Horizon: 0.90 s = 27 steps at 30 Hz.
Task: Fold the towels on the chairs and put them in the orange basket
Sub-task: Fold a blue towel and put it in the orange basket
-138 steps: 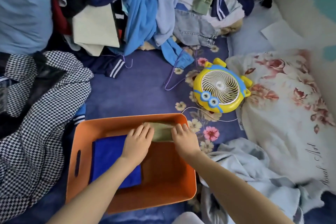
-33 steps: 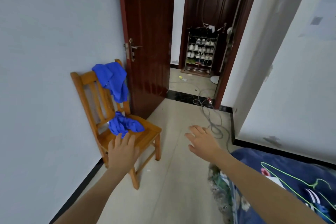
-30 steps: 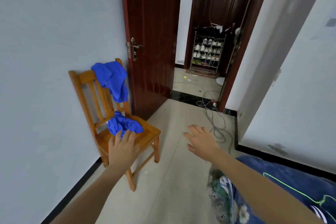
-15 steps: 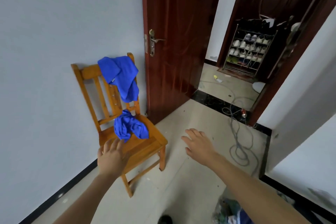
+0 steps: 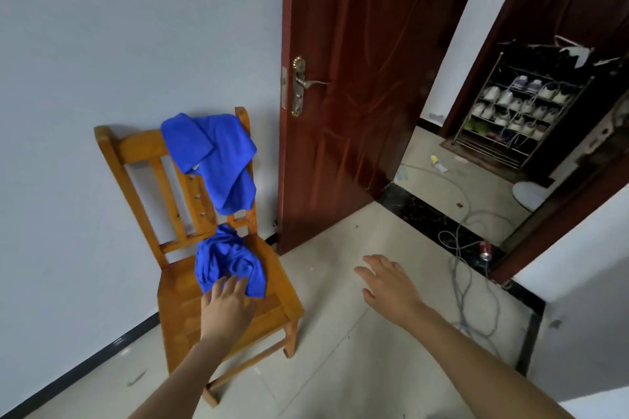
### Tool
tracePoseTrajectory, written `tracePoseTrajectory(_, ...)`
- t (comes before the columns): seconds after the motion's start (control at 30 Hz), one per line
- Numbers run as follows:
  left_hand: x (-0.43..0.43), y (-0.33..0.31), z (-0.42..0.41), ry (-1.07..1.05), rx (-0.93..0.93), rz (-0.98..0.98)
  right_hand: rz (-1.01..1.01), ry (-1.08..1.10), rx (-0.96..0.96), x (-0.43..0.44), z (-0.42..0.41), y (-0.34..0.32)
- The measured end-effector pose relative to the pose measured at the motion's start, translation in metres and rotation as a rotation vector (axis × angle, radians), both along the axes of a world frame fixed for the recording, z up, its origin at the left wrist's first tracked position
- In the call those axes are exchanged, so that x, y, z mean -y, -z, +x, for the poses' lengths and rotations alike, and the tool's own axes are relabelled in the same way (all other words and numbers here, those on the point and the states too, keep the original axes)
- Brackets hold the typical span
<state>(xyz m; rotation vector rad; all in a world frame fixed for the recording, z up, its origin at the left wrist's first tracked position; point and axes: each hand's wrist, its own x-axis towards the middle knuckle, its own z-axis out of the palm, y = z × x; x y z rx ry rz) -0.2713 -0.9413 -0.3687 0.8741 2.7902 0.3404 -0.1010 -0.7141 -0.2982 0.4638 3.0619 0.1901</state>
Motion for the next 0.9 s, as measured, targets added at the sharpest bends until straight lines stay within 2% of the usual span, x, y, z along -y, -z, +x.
tracePoseTrajectory(0.1, -0.029, 0.01, -0.009, -0.063, 0.026, -0.021, -0.051, -0.016, 0.006, -0.044, -0.019, 0.007)
tracePoseTrajectory(0.23, -0.063, 0.021, -0.018, -0.221, 0.037, -0.034, -0.112, -0.163, -0.019, -0.106, -0.05, 0.029)
tracePoseTrajectory(0.5, -0.155, 0.024, 0.008, -0.598, 0.091, 0.042, -0.214, -0.34, 0.139, -0.199, -0.117, 0.034)
tracePoseTrajectory(0.57, -0.169, 0.023, 0.017, -0.627, 0.112, 0.017, -0.289, -0.402, 0.132, -0.208, -0.133, 0.045)
tracePoseTrajectory(0.77, -0.175, 0.042, 0.018, -0.8, 0.162, -0.03, -0.305, -0.629, 0.211, -0.198, -0.172, 0.073)
tracePoseTrajectory(0.9, -0.164, 0.067, 0.017, -0.97, 0.216, 0.012, -0.205, -0.789, 0.271, -0.191, -0.208, 0.09)
